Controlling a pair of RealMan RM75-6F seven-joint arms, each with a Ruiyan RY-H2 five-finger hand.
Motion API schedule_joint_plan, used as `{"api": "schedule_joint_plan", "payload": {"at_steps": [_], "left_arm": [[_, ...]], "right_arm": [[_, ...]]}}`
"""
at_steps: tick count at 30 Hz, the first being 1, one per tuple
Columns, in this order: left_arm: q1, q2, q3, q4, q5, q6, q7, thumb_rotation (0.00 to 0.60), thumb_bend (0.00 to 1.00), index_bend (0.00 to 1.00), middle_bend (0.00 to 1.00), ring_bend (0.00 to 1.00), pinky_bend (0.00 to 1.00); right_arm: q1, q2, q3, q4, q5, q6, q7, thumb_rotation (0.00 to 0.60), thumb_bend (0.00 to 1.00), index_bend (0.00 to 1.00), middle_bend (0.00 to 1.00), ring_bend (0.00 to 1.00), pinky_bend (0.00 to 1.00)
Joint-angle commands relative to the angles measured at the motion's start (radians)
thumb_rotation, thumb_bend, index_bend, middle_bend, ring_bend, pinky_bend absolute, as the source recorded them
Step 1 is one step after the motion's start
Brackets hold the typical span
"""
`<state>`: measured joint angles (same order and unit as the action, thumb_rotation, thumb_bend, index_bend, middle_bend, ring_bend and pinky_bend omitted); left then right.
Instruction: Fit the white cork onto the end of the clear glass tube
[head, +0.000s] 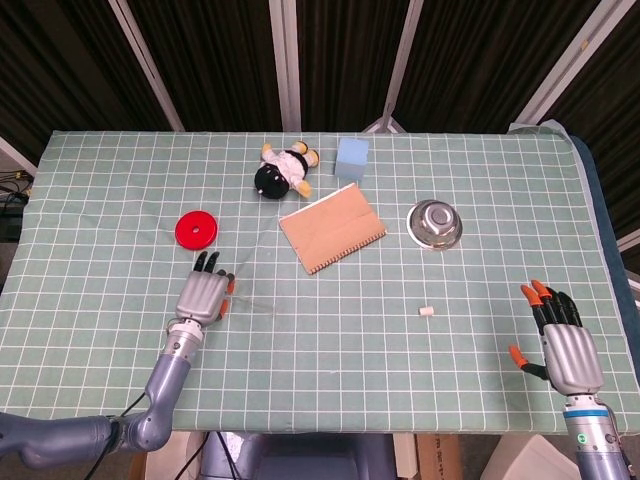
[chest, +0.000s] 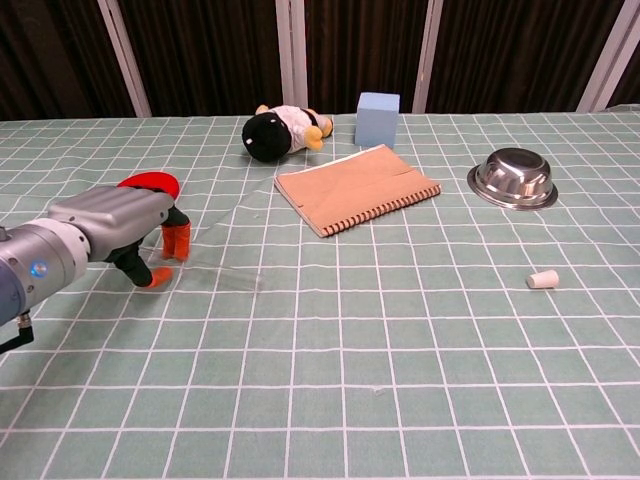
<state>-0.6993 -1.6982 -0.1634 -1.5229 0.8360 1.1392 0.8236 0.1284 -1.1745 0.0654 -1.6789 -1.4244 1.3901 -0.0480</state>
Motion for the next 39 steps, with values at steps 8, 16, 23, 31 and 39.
{"api": "schedule_joint_plan", "payload": {"at_steps": [8,16,23,31,39], "left_arm": [[-0.001,0.020,-0.007,-0.023,0.073,0.020,-0.067,0.600,0.71,0.51,0.45,0.08,0.00],[0.010,0.051,0.004,-0.031,0.180,0.035,-0.158,0.600,0.72,0.51,0.45,0.08,0.00],[0.021,0.090,-0.008,-0.048,0.244,0.043,-0.245,0.600,0.72,0.51,0.45,0.08,0.00],[0.024,0.139,-0.053,-0.102,0.250,0.057,-0.292,0.600,0.72,0.51,0.45,0.08,0.00],[0.025,0.184,-0.089,-0.154,0.225,0.076,-0.287,0.600,0.72,0.50,0.45,0.08,0.00]], "right_arm": [[-0.002,0.000,-0.001,-0.003,-0.002,0.002,-0.004,0.600,0.32,0.00,0.00,0.00,0.00],[-0.005,0.001,-0.001,-0.006,0.000,0.002,-0.004,0.600,0.32,0.00,0.00,0.00,0.00],[0.020,-0.003,0.011,-0.015,0.019,-0.036,-0.034,0.600,0.32,0.01,0.00,0.00,0.00],[0.120,-0.053,0.059,-0.030,0.090,-0.157,-0.159,0.600,0.32,0.23,0.10,0.00,0.00],[0.236,-0.160,0.106,0.010,0.208,-0.269,-0.316,0.600,0.32,0.41,0.14,0.00,0.00]]}}
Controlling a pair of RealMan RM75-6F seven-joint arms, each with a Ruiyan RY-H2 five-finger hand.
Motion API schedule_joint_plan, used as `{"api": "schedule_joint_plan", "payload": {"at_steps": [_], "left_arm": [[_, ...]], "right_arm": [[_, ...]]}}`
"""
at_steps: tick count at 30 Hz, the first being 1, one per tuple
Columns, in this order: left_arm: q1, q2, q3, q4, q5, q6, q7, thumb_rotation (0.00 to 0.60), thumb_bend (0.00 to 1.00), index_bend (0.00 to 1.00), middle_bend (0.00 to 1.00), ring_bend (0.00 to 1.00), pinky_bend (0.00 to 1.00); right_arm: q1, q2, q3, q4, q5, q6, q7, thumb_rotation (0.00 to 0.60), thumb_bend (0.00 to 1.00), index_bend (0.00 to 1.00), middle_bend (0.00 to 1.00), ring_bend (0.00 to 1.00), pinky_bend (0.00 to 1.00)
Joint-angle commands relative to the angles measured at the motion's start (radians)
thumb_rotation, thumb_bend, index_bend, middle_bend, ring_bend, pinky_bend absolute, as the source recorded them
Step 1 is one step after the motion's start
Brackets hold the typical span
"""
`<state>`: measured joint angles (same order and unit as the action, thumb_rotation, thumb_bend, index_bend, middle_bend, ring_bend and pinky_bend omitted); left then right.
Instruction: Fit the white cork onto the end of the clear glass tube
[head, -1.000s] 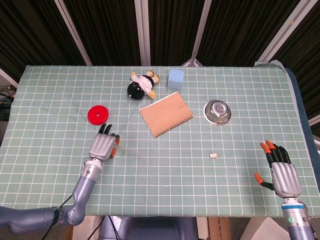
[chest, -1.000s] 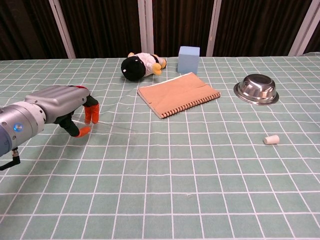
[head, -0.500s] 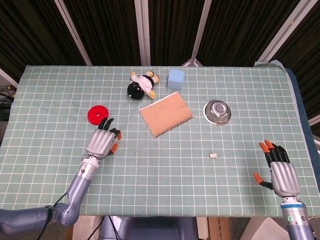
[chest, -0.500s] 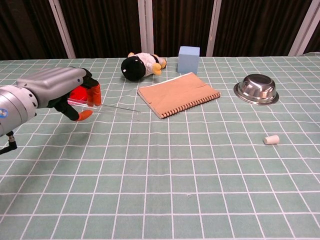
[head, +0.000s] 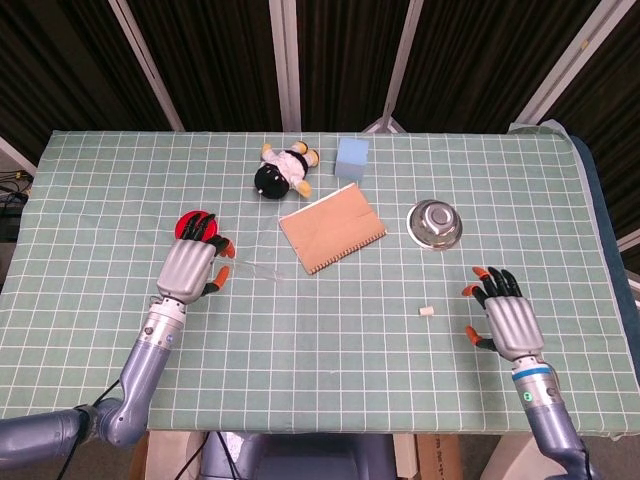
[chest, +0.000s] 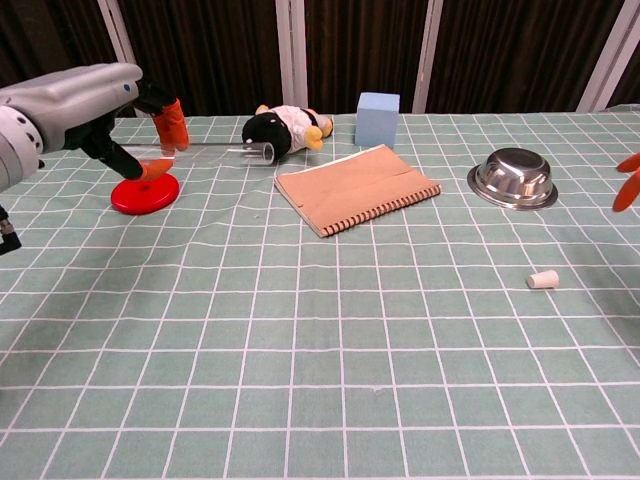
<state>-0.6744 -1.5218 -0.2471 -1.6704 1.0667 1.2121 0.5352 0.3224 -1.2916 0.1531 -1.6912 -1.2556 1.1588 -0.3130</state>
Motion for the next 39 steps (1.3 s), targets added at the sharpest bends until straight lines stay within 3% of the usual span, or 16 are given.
{"api": "schedule_joint_plan", "payload": {"at_steps": [1,14,39], "left_arm": [[0.001,0.011,-0.007,-0.009,-0.007,0.003,0.001,0.600,0.72,0.50,0.45,0.08,0.00],[0.001,0.038,-0.009,-0.018,-0.017,0.005,-0.010,0.600,0.72,0.50,0.45,0.08,0.00],[-0.005,0.061,-0.014,-0.028,-0.026,0.014,-0.010,0.600,0.72,0.50,0.46,0.08,0.00]], "right_arm": [[0.052,-0.053,0.019,0.031,0.048,-0.045,-0.064,0.600,0.32,0.43,0.15,0.00,0.00],[0.123,-0.126,0.012,0.138,0.100,-0.104,-0.115,0.600,0.32,0.51,0.18,0.00,0.00],[0.179,-0.186,-0.015,0.214,0.122,-0.133,-0.134,0.600,0.32,0.51,0.18,0.00,0.00]]}}
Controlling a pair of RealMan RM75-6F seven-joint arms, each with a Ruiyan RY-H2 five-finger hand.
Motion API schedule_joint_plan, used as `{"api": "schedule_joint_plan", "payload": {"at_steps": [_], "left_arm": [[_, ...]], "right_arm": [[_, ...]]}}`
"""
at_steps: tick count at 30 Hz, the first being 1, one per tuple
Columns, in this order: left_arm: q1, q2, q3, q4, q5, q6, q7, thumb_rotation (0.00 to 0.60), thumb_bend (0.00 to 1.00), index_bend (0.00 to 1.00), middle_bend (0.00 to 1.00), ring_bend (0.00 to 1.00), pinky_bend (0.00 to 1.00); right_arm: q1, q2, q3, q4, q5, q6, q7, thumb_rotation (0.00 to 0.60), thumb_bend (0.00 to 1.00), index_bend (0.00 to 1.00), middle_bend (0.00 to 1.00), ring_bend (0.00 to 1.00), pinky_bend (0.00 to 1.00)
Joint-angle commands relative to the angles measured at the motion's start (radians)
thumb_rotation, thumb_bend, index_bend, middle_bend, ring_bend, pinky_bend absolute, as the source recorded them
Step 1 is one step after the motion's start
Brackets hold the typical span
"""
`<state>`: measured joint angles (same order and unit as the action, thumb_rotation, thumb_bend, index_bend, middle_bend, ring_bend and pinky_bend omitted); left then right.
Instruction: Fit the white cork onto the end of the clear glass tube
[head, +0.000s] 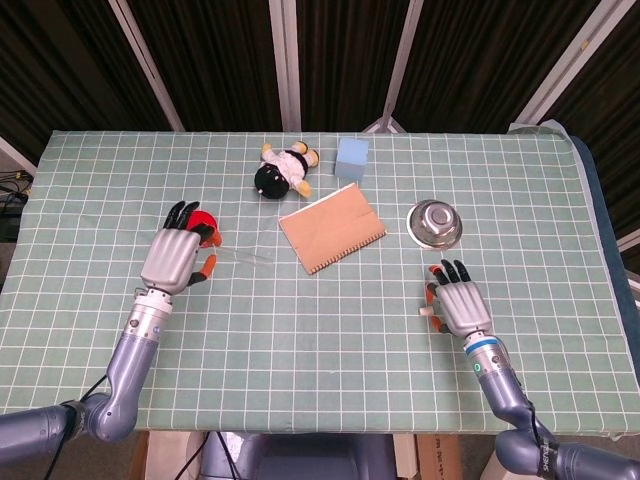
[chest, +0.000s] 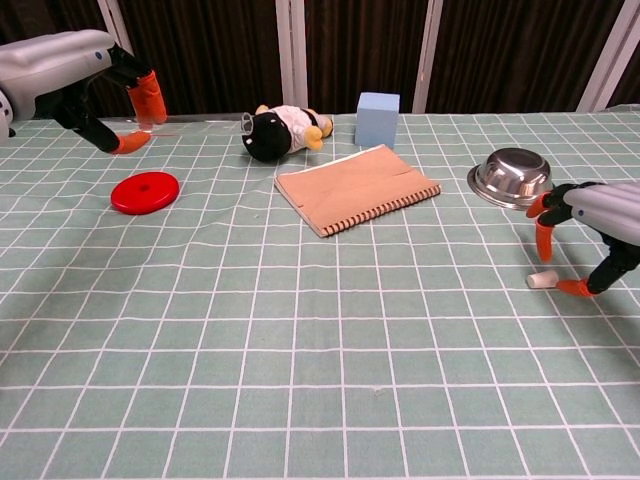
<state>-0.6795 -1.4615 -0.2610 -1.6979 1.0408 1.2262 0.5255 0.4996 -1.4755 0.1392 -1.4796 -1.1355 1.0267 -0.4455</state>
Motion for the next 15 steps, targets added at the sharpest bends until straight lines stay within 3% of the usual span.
{"api": "schedule_joint_plan", "payload": {"at_steps": [1,15], "left_arm": [[-0.001,0.001,0.000,-0.001,0.000,0.000,0.000,0.600,0.72,0.50,0.46,0.08,0.00],[-0.004,-0.001,0.005,0.007,-0.007,0.000,0.000,0.600,0.72,0.50,0.46,0.08,0.00]], "right_arm": [[0.002,-0.004,-0.002,0.005,0.004,-0.002,-0.003,0.600,0.32,0.51,0.18,0.00,0.00],[0.015,-0.027,-0.011,0.035,0.033,-0.007,-0.013,0.600,0.32,0.51,0.18,0.00,0.00]]}}
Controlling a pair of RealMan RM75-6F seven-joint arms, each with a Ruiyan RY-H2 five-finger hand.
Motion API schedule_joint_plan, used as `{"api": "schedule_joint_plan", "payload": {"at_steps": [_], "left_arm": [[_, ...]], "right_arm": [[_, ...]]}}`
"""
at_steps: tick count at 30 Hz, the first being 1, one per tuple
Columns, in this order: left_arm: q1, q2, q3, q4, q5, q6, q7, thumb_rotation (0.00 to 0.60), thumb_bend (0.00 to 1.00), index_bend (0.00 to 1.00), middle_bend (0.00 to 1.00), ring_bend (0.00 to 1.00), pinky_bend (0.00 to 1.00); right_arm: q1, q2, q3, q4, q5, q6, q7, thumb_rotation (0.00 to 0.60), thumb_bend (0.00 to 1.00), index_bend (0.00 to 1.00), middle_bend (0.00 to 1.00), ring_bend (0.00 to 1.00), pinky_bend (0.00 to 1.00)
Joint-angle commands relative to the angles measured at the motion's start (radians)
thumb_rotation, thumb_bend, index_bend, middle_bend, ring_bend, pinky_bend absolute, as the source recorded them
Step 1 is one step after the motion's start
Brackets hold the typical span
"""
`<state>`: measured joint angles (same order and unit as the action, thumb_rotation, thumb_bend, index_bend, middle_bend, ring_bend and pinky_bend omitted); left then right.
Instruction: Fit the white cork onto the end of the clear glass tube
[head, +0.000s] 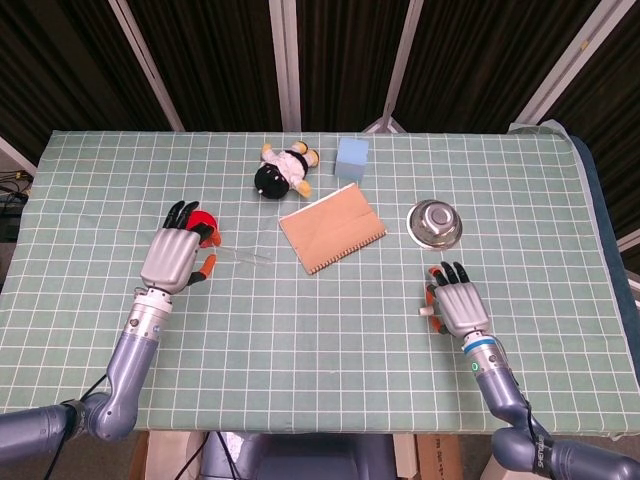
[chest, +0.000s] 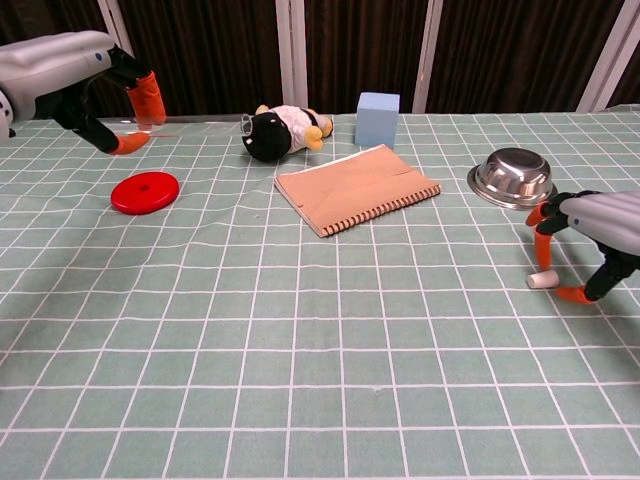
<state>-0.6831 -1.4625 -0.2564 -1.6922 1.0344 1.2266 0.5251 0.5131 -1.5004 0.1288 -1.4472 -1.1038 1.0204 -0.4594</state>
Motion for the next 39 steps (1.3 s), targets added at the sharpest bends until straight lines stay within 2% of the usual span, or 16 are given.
{"api": "schedule_joint_plan", "payload": {"at_steps": [1,8,15,27,31,39], "left_arm": [[-0.001,0.000,0.000,0.002,0.000,0.000,0.000,0.600,0.72,0.50,0.46,0.08,0.00],[-0.004,-0.001,0.000,0.008,-0.001,-0.002,-0.001,0.600,0.72,0.50,0.46,0.08,0.00],[-0.005,-0.005,0.003,0.015,-0.005,-0.004,-0.005,0.600,0.72,0.50,0.46,0.08,0.00],[-0.004,-0.030,0.004,0.023,-0.027,-0.003,-0.012,0.600,0.72,0.50,0.46,0.08,0.00],[-0.007,-0.063,-0.006,0.022,-0.067,0.002,-0.005,0.600,0.72,0.50,0.46,0.08,0.00],[-0.029,-0.195,-0.050,0.055,-0.194,0.046,0.036,0.600,0.72,0.50,0.47,0.08,0.00]], "right_arm": [[0.002,-0.003,-0.001,0.004,0.002,-0.001,0.001,0.600,0.32,0.51,0.18,0.00,0.00],[0.008,-0.014,-0.004,0.012,0.006,0.001,0.000,0.600,0.35,0.51,0.18,0.00,0.00],[0.011,-0.015,-0.003,0.001,0.004,0.013,-0.006,0.600,0.39,0.57,0.18,0.00,0.00],[0.002,0.003,-0.002,-0.024,-0.012,0.055,-0.006,0.600,0.39,0.59,0.19,0.00,0.00],[0.000,0.013,0.012,-0.038,-0.036,0.093,0.003,0.600,0.39,0.59,0.19,0.00,0.00],[0.016,0.032,0.060,-0.049,-0.132,0.201,-0.008,0.600,0.39,0.59,0.19,0.00,0.00]]}}
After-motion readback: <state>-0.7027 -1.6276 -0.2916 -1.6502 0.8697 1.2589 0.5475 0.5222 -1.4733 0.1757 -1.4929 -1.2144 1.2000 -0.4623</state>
